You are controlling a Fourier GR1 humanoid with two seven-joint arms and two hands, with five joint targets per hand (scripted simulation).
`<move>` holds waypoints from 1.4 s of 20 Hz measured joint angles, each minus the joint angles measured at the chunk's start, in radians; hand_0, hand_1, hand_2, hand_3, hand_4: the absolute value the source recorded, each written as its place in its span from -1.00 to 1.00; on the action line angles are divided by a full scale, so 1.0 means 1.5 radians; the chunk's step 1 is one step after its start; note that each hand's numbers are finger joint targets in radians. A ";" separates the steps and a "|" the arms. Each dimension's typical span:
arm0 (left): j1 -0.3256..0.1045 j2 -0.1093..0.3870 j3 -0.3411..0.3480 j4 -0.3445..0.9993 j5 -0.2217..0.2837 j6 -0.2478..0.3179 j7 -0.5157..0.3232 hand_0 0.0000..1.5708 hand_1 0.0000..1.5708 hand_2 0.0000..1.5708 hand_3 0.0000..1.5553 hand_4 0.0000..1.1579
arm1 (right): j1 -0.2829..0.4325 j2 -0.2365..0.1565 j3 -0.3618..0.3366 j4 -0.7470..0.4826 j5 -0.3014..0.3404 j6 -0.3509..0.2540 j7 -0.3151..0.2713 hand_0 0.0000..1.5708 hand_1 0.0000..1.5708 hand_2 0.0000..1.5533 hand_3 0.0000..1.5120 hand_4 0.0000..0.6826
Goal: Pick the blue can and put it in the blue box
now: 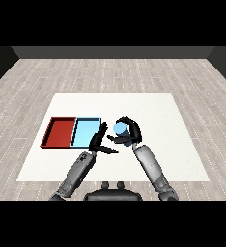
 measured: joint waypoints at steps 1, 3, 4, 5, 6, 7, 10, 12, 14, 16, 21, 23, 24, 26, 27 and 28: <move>0.000 0.000 -0.012 0.011 0.006 0.009 -0.012 -1.00 -1.00 -1.00 -1.00 -1.00 | 0.000 0.000 0.003 -0.002 0.001 0.000 0.003 0.87 0.87 0.88 0.84 0.79; -0.008 0.001 -0.011 0.024 0.011 0.008 -0.018 -1.00 -1.00 -1.00 -1.00 -1.00 | -0.016 0.001 0.007 0.000 0.000 -0.006 0.011 0.89 0.89 0.88 0.84 0.78; -0.015 0.001 -0.012 0.026 0.016 0.013 -0.015 -1.00 -1.00 -1.00 -1.00 -1.00 | -0.021 0.001 0.023 0.002 -0.001 -0.020 0.014 0.89 0.89 0.88 0.85 0.78; -0.009 0.001 -0.018 0.025 0.017 0.015 -0.022 -1.00 -1.00 -1.00 -1.00 -1.00 | -0.024 0.001 0.023 0.004 -0.001 -0.017 0.015 0.90 0.90 0.89 0.85 0.79; 0.002 0.001 -0.016 0.020 0.014 0.007 -0.025 -1.00 -1.00 -1.00 -1.00 -1.00 | -0.023 0.001 0.034 0.009 -0.002 -0.026 0.012 0.89 0.89 0.88 0.85 0.78; -0.007 0.001 -0.014 0.022 0.014 0.009 -0.023 -1.00 -1.00 -1.00 -1.00 -1.00 | -0.016 0.001 0.037 0.007 -0.001 -0.025 0.006 0.88 0.88 0.89 0.86 0.79; -0.017 0.002 -0.019 0.036 0.022 0.011 -0.034 -1.00 -1.00 -1.00 -1.00 -1.00 | -0.020 0.001 0.065 0.008 -0.013 -0.046 0.002 0.86 0.86 0.87 0.85 0.77; -0.027 0.001 -0.021 0.046 0.025 0.014 -0.036 -1.00 -1.00 -1.00 -1.00 -1.00 | -0.025 0.001 0.061 0.022 -0.022 -0.042 -0.009 0.85 0.85 0.87 0.84 0.79; -0.024 0.001 -0.023 0.062 0.032 0.008 -0.058 -1.00 -1.00 -1.00 -1.00 -1.00 | -0.027 0.001 0.069 0.033 -0.038 -0.051 -0.015 0.87 0.87 0.88 0.84 0.82; -0.040 0.000 -0.041 0.076 0.051 0.021 -0.067 -1.00 -1.00 -1.00 -1.00 -1.00 | -0.023 0.001 0.070 0.026 -0.050 -0.052 -0.017 0.85 0.85 0.87 0.83 0.78; -0.068 0.000 -0.067 0.092 0.080 0.039 -0.080 -1.00 -1.00 -1.00 -1.00 -1.00 | -0.032 0.001 0.086 0.033 -0.093 -0.082 -0.029 0.86 0.86 0.88 0.84 0.75; -0.062 0.000 -0.060 0.095 0.081 0.026 -0.089 -1.00 -1.00 -1.00 -1.00 -1.00 | -0.024 0.001 0.090 0.027 -0.106 -0.082 -0.035 0.84 0.84 0.87 0.84 0.76; -0.076 0.000 -0.073 0.109 0.098 0.037 -0.097 -1.00 -1.00 -1.00 -1.00 -1.00 | -0.028 0.001 0.085 0.029 -0.111 -0.078 -0.035 0.86 0.86 0.87 0.83 0.75; -0.094 0.000 -0.089 0.130 0.118 0.052 -0.104 -1.00 -1.00 -1.00 -1.00 -0.36 | -0.024 0.001 0.089 0.047 -0.126 -0.078 -0.059 0.87 0.87 0.87 0.83 0.76; -0.091 0.000 -0.098 0.120 0.113 0.065 -0.094 -1.00 -1.00 -1.00 -1.00 -0.28 | -0.028 0.001 0.098 0.049 -0.136 -0.085 -0.061 0.88 0.88 0.89 0.84 0.74; -0.090 0.000 -0.111 0.111 0.112 0.085 -0.084 -1.00 -1.00 -1.00 -1.00 -0.18 | -0.035 0.001 0.108 0.054 -0.149 -0.094 -0.063 0.89 0.89 0.89 0.84 0.73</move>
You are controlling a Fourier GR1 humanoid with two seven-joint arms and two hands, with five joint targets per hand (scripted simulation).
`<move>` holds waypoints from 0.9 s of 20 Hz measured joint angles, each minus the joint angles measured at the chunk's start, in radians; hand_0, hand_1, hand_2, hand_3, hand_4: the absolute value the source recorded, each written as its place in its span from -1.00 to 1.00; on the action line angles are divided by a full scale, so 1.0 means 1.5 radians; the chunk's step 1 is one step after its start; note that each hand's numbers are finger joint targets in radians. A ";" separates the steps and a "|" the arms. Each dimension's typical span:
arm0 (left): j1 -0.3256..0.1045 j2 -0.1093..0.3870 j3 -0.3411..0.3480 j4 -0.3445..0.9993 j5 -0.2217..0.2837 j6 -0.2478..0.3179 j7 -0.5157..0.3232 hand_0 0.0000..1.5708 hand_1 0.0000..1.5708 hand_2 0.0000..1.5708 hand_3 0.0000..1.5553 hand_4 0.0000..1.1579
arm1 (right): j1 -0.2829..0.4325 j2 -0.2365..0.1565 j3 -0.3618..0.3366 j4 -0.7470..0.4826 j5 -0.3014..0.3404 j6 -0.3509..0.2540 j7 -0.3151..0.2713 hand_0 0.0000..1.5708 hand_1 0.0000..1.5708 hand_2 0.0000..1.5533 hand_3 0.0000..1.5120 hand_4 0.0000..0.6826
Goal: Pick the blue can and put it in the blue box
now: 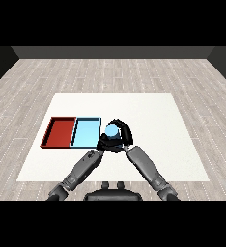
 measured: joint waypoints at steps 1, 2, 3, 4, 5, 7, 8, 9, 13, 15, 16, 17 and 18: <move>-0.002 0.000 -0.007 -0.006 -0.003 0.016 0.013 -1.00 -1.00 -1.00 -1.00 -0.13 | -0.004 0.000 0.009 0.007 -0.012 -0.009 -0.008 0.88 0.88 0.89 0.85 0.74; -0.003 0.001 -0.010 -0.006 -0.004 0.024 0.019 -1.00 -1.00 -1.00 -1.00 -0.08 | -0.011 -0.001 0.013 0.006 -0.019 -0.018 -0.005 0.88 0.88 0.89 0.85 0.76; -0.007 0.001 -0.013 -0.001 -0.001 0.032 0.018 -1.00 -1.00 -1.00 -1.00 -0.01 | -0.012 -0.001 0.016 0.012 -0.032 -0.020 -0.013 0.87 0.87 0.88 0.84 0.77; -0.011 0.001 -0.010 0.010 0.005 0.032 0.011 -1.00 -1.00 -0.87 -1.00 0.04 | -0.008 -0.002 0.020 0.006 -0.040 -0.023 -0.017 0.87 0.87 0.87 0.84 0.78; -0.020 0.002 -0.015 0.014 0.017 0.045 0.013 -0.45 -0.45 -0.21 -0.36 -0.01 | -0.004 -0.002 0.018 0.001 -0.044 -0.020 -0.021 0.87 0.87 0.88 0.84 0.78; -0.019 0.002 -0.023 0.021 0.049 0.059 -0.004 0.83 0.83 0.79 0.56 0.08 | 0.003 -0.003 0.020 -0.009 -0.052 -0.021 -0.029 0.85 0.85 0.86 0.83 0.80; -0.022 0.002 -0.025 0.027 0.074 0.059 -0.017 1.00 1.00 0.95 0.70 0.15 | 0.008 -0.002 0.018 -0.009 -0.061 -0.017 -0.036 0.86 0.86 0.86 0.84 0.82; -0.023 0.001 -0.023 0.032 0.091 0.054 -0.030 1.00 1.00 1.00 0.89 0.29 | 0.002 -0.002 0.018 -0.006 -0.071 -0.018 -0.041 0.86 0.86 0.86 0.85 0.83; -0.033 0.003 -0.037 0.052 0.148 0.059 -0.071 1.00 1.00 1.00 0.93 0.58 | -0.015 -0.003 0.028 0.010 -0.101 -0.032 -0.059 0.84 0.84 0.85 0.84 0.81; -0.026 0.004 -0.038 0.048 0.147 0.062 -0.076 1.00 1.00 1.00 0.94 0.72 | -0.005 -0.004 0.031 0.005 -0.101 -0.032 -0.063 0.82 0.82 0.86 0.84 0.78; -0.030 0.003 -0.036 0.059 0.150 0.057 -0.086 1.00 1.00 1.00 0.94 0.78 | -0.007 -0.003 0.033 0.013 -0.110 -0.035 -0.071 0.81 0.81 0.86 0.84 0.75; -0.029 0.005 -0.045 0.056 0.159 0.068 -0.101 1.00 1.00 1.00 0.94 0.85 | -0.007 -0.004 0.036 0.010 -0.114 -0.040 -0.070 0.80 0.80 0.85 0.84 0.72; -0.033 0.004 -0.046 0.068 0.164 0.064 -0.117 1.00 1.00 1.00 0.94 0.91 | -0.001 -0.004 0.033 0.004 -0.110 -0.032 -0.070 0.77 0.77 0.82 0.82 0.55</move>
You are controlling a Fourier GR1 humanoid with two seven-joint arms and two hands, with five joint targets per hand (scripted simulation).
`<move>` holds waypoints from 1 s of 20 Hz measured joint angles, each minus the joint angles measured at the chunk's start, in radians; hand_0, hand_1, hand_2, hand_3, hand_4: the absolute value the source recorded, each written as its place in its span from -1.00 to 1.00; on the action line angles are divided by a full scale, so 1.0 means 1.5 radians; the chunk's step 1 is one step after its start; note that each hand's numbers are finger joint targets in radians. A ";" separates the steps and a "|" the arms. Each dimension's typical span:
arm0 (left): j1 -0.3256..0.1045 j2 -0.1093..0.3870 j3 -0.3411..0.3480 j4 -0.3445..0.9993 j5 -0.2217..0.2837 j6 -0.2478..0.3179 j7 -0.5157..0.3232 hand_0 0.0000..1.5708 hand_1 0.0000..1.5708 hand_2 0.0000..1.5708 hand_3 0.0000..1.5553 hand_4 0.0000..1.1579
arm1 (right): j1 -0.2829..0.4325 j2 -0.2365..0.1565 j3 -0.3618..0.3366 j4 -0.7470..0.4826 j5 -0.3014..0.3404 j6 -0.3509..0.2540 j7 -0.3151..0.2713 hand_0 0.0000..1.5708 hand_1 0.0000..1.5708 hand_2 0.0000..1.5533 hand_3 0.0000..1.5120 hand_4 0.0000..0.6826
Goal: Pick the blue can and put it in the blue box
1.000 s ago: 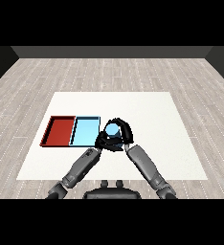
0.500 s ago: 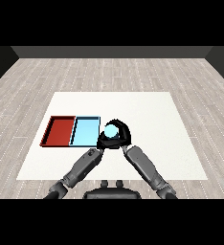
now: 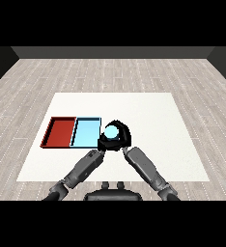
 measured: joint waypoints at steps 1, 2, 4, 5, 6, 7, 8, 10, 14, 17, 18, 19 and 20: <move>-0.006 0.000 0.003 0.004 -0.001 0.001 -0.004 1.00 1.00 1.00 0.96 0.89 | -0.010 0.001 -0.005 0.008 -0.010 0.003 -0.001 0.64 0.64 0.73 0.71 0.39; -0.012 -0.002 0.002 0.009 0.005 0.001 -0.016 1.00 1.00 1.00 0.98 0.82 | -0.008 -0.001 -0.012 0.000 -0.013 0.013 0.005 0.48 0.48 0.60 0.45 0.16; -0.006 -0.003 0.002 0.008 0.001 0.009 -0.030 1.00 1.00 1.00 0.97 0.94 | 0.001 -0.005 -0.015 -0.009 -0.012 0.033 0.016 -1.00 -1.00 -1.00 -1.00 -1.00; -0.008 -0.003 0.003 0.011 0.001 0.008 -0.038 1.00 1.00 1.00 0.97 0.94 | 0.005 -0.013 -0.014 -0.020 -0.007 0.040 0.029 -1.00 -1.00 -1.00 -1.00 -1.00; -0.009 -0.003 0.004 0.015 0.002 0.007 -0.046 1.00 1.00 1.00 0.97 0.94 | 0.006 -0.013 -0.012 -0.021 0.003 0.043 0.036 -1.00 -1.00 -1.00 -1.00 -1.00; -0.010 -0.003 0.004 0.018 0.003 0.006 -0.052 1.00 1.00 1.00 0.97 0.94 | 0.007 -0.012 -0.011 -0.022 0.013 0.047 0.042 -1.00 -1.00 -1.00 -1.00 -1.00; -0.012 -0.002 0.004 0.021 0.005 0.004 -0.058 1.00 1.00 1.00 0.97 0.94 | 0.008 -0.010 -0.012 -0.022 0.022 0.052 0.048 -1.00 -1.00 -1.00 -1.00 -1.00; -0.015 -0.002 -0.003 0.029 0.014 0.008 -0.071 1.00 1.00 1.00 0.97 0.94 | 0.012 -0.005 -0.015 -0.024 0.039 0.061 0.056 -1.00 -1.00 -1.00 -1.00 -1.00; -0.020 -0.002 -0.007 0.041 0.023 0.006 -0.084 1.00 1.00 1.00 0.96 0.96 | 0.021 0.000 -0.021 -0.022 0.054 0.068 0.056 -1.00 -1.00 -1.00 -1.00 -1.00; -0.012 0.001 0.012 0.032 -0.001 0.007 -0.075 1.00 1.00 1.00 0.96 0.97 | 0.038 0.002 -0.037 -0.038 0.063 0.075 0.058 -1.00 -1.00 -1.00 -1.00 -1.00; -0.006 0.000 0.018 0.031 -0.008 0.008 -0.076 1.00 1.00 1.00 0.96 0.97 | 0.048 -0.002 -0.045 -0.049 0.059 0.084 0.055 -1.00 -1.00 -1.00 -1.00 -1.00; -0.012 0.000 0.016 0.043 -0.003 0.009 -0.081 1.00 1.00 1.00 0.96 0.97 | 0.059 -0.006 -0.053 -0.063 0.056 0.090 0.053 -1.00 -1.00 -1.00 -1.00 -1.00; -0.011 -0.001 0.013 0.039 -0.005 0.020 -0.077 1.00 1.00 1.00 0.97 0.99 | 0.061 -0.010 -0.065 -0.073 0.051 0.100 0.053 -1.00 -1.00 -1.00 -1.00 -1.00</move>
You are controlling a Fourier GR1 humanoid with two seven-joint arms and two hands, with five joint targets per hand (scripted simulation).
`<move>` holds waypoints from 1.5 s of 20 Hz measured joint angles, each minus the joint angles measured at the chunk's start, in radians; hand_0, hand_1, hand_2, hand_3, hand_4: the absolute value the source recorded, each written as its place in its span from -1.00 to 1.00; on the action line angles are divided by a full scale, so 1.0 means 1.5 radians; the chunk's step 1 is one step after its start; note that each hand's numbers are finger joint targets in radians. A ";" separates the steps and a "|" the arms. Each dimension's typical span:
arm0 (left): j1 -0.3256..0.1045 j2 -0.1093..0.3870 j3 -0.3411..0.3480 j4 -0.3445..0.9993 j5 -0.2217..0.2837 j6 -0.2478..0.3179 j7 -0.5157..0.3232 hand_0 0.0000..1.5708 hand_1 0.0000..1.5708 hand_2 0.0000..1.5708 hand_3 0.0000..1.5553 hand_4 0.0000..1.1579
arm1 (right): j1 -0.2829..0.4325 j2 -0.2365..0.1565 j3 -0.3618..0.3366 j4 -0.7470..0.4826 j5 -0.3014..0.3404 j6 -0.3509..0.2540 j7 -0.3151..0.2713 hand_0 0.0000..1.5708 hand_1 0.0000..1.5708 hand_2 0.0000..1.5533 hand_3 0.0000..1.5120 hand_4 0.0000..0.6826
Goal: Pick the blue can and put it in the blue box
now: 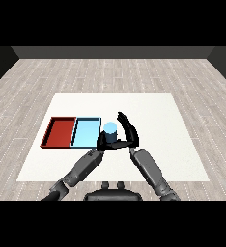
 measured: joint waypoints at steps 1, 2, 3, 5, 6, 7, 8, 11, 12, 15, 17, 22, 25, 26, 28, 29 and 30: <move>-0.006 -0.001 0.003 0.007 0.002 0.002 0.001 1.00 1.00 1.00 0.98 0.99 | -0.002 -0.002 -0.017 0.003 -0.008 0.012 -0.005 -1.00 -1.00 -1.00 -1.00 -1.00; -0.005 -0.001 0.010 0.013 -0.003 0.000 -0.004 1.00 1.00 1.00 0.97 0.99 | 0.014 -0.009 -0.022 -0.010 -0.010 0.021 -0.013 -1.00 -1.00 -1.00 -1.00 -1.00; -0.011 -0.001 0.018 0.025 -0.007 -0.004 -0.004 1.00 1.00 1.00 0.97 0.99 | 0.021 -0.012 -0.034 -0.017 -0.016 0.028 -0.021 -1.00 -1.00 -1.00 -1.00 -1.00; -0.015 0.018 0.030 0.017 -0.013 -0.005 0.007 1.00 1.00 1.00 0.97 0.99 | 0.050 -0.020 -0.054 -0.056 -0.034 0.038 -0.034 -1.00 -1.00 -1.00 -1.00 -1.00; -0.016 0.019 0.032 0.018 -0.020 0.001 0.005 1.00 1.00 1.00 0.97 0.99 | 0.064 -0.021 -0.066 -0.072 -0.047 0.040 -0.040 -1.00 -1.00 -1.00 -1.00 -1.00; -0.023 0.029 0.041 0.019 -0.023 0.002 0.010 1.00 1.00 1.00 0.97 0.99 | 0.079 -0.021 -0.075 -0.088 -0.057 0.041 -0.043 -1.00 -1.00 -1.00 -1.00 -1.00; -0.020 0.037 0.043 0.013 -0.028 0.005 0.017 1.00 1.00 1.00 0.97 0.99 | 0.092 -0.023 -0.089 -0.101 -0.068 0.044 -0.049 -1.00 -1.00 -1.00 -1.00 -1.00; -0.031 0.067 0.059 0.015 -0.045 0.014 0.031 1.00 1.00 1.00 0.95 0.98 | 0.112 -0.034 -0.139 -0.108 -0.104 0.060 -0.058 -1.00 -1.00 -1.00 -1.00 -1.00; -0.039 0.083 0.070 0.024 -0.047 0.012 0.036 1.00 1.00 1.00 0.96 0.99 | 0.120 -0.034 -0.149 -0.103 -0.113 0.069 -0.071 -1.00 -1.00 -1.00 -1.00 -1.00; -0.056 0.131 0.092 0.027 -0.056 0.013 0.080 1.00 1.00 1.00 0.95 0.98 | 0.144 -0.045 -0.175 -0.114 -0.136 0.088 -0.074 -1.00 -1.00 -1.00 -1.00 -1.00; -0.063 0.152 0.099 0.039 -0.070 0.027 0.104 1.00 1.00 1.00 0.95 0.98 | 0.146 -0.045 -0.188 -0.110 -0.143 0.092 -0.078 -1.00 -1.00 -1.00 -1.00 -1.00; -0.096 0.199 0.093 0.109 -0.115 0.060 0.185 1.00 1.00 0.99 0.90 0.77 | 0.163 -0.043 -0.202 -0.100 -0.154 0.105 -0.089 -1.00 -1.00 -1.00 -1.00 -1.00; -0.122 0.200 0.075 0.177 -0.145 0.073 0.241 1.00 1.00 0.94 0.80 0.73 | 0.168 -0.043 -0.211 -0.091 -0.159 0.111 -0.095 -1.00 -1.00 -1.00 -1.00 -1.00; -0.134 0.198 0.069 0.199 -0.155 0.078 0.265 0.90 0.90 0.78 0.52 0.68 | 0.171 -0.044 -0.216 -0.090 -0.162 0.114 -0.096 -1.00 -1.00 -1.00 -1.00 -1.00; -0.152 0.191 0.059 0.258 -0.171 0.081 0.303 0.14 0.14 0.05 0.07 0.60 | 0.174 -0.039 -0.212 -0.081 -0.162 0.119 -0.102 -1.00 -1.00 -1.00 -1.00 -1.00; -0.164 0.185 0.055 0.289 -0.178 0.081 0.324 -0.03 -0.03 -0.09 -0.22 0.57 | 0.177 -0.037 -0.212 -0.083 -0.161 0.118 -0.104 -1.00 -1.00 -1.00 -1.00 -1.00; -0.163 0.182 0.051 0.317 -0.182 0.077 0.339 -0.07 -0.07 -0.13 -0.38 0.58 | 0.179 -0.035 -0.212 -0.079 -0.162 0.119 -0.107 -1.00 -1.00 -1.00 -1.00 -1.00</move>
